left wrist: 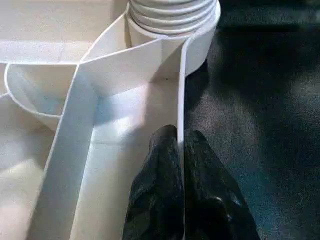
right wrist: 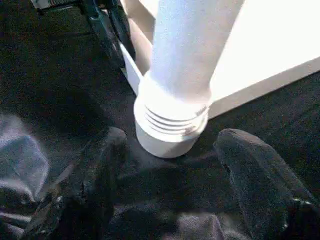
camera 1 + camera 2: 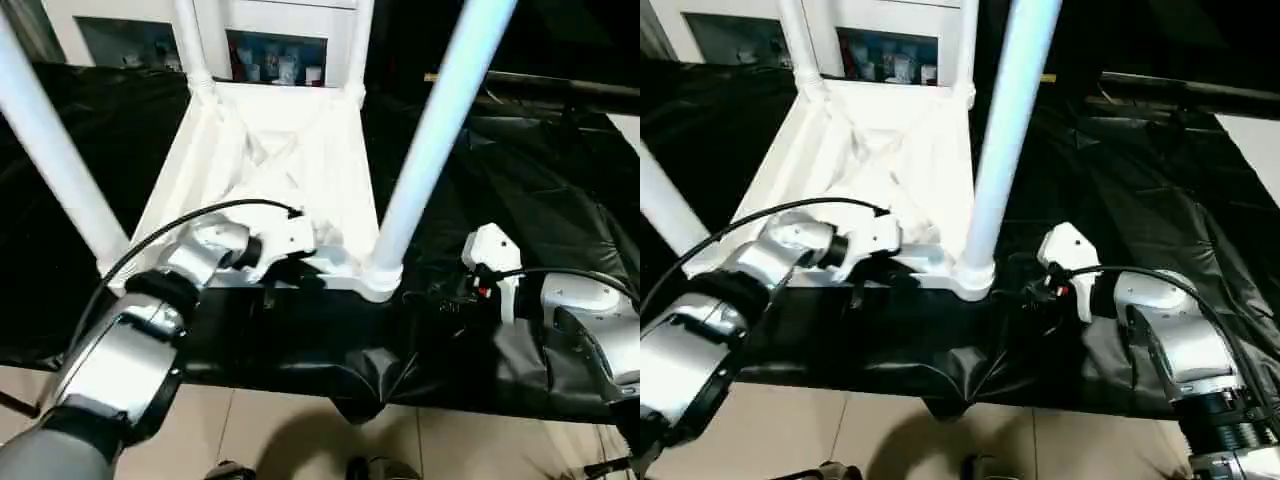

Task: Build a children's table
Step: Rotate table base, then rotate leg to tighten

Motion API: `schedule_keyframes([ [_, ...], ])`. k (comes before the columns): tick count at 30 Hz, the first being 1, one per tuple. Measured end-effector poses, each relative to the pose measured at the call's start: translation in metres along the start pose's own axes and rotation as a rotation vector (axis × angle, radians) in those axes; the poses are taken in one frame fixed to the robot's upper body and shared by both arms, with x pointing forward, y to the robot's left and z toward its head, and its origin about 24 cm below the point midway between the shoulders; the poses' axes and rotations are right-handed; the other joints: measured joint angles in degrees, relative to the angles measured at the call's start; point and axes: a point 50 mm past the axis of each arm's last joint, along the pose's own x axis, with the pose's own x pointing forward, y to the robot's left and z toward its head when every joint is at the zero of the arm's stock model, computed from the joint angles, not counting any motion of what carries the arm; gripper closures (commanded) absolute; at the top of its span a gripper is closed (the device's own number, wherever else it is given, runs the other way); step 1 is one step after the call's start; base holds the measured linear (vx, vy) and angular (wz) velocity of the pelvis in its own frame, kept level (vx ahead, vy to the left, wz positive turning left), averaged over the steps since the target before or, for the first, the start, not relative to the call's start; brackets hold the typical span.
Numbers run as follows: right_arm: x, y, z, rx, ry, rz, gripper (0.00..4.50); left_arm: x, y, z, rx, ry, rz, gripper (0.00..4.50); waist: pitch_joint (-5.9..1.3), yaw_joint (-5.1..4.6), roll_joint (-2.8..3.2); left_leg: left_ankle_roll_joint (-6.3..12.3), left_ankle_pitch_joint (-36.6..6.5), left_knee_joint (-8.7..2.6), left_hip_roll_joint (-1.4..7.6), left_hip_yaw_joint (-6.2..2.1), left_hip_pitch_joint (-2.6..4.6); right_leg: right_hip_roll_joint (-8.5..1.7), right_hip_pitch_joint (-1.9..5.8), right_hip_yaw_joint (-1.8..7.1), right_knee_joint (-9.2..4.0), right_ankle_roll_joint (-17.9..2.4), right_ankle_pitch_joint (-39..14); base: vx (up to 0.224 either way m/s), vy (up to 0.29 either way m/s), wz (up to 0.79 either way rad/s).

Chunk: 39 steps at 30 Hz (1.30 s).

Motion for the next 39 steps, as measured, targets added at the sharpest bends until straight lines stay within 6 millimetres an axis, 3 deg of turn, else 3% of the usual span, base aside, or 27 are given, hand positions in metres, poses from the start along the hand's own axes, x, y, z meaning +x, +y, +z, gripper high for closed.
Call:
schedule_keyframes([
  [4, 0.003, 0.005, -0.004, 0.023, -0.016, 0.011, 1.21, -0.011, -0.014, -0.01, -0.033, -0.06, 0.034, 4.49, 0.01, -1.2, -0.04, 0.03, -0.03, -0.29, 0.01, 0.0, 0.08, -0.02, -0.02, -0.01, -0.02, 0.11, -0.07, 0.0, 0.0, 0.0],
  [9, 0.022, 0.009, 0.0, 0.013, -0.079, 0.003, 1.21, -0.01, -0.024, -0.011, -0.008, -0.069, 0.094, 4.49, 0.02, -1.57, 0.01, -0.01, -0.04, -0.42, 0.0, 0.01, 0.21, -0.03, -0.04, -0.01, -0.01, 0.48, -0.29, 0.0, 0.0, 0.0],
  [25, 0.054, 0.006, -0.002, -0.018, -0.114, -0.003, 1.21, -0.009, -0.038, -0.004, 0.016, -0.062, 0.139, 4.49, 0.27, -2.11, -0.4, 0.03, -0.06, -0.64, -0.07, 0.07, 0.13, -0.11, -0.19, -0.01, -0.1, 0.55, -0.4, 0.0, 0.0, 0.0],
  [37, 0.06, 0.003, 0.002, -0.014, -0.166, 0.045, 1.21, -0.01, -0.036, -0.002, 0.012, -0.06, 0.114, 4.49, 0.35, -1.92, -0.54, 0.06, -0.08, -0.68, -0.07, 0.08, 0.15, -0.11, -0.21, -0.05, -0.12, 0.36, -0.35, 0.0, 0.0, 0.0],
  [39, 0.06, 0.003, 0.0, -0.008, -0.166, 0.05, 1.5, -0.01, -0.035, -0.003, 0.008, -0.06, 0.109, 4.5, 0.36, -1.92, -0.55, 0.06, -0.08, -0.68, -0.07, 0.08, 0.15, -0.11, -0.19, -0.04, -0.12, 0.41, -0.38, 0.0, 0.0, 0.0],
])
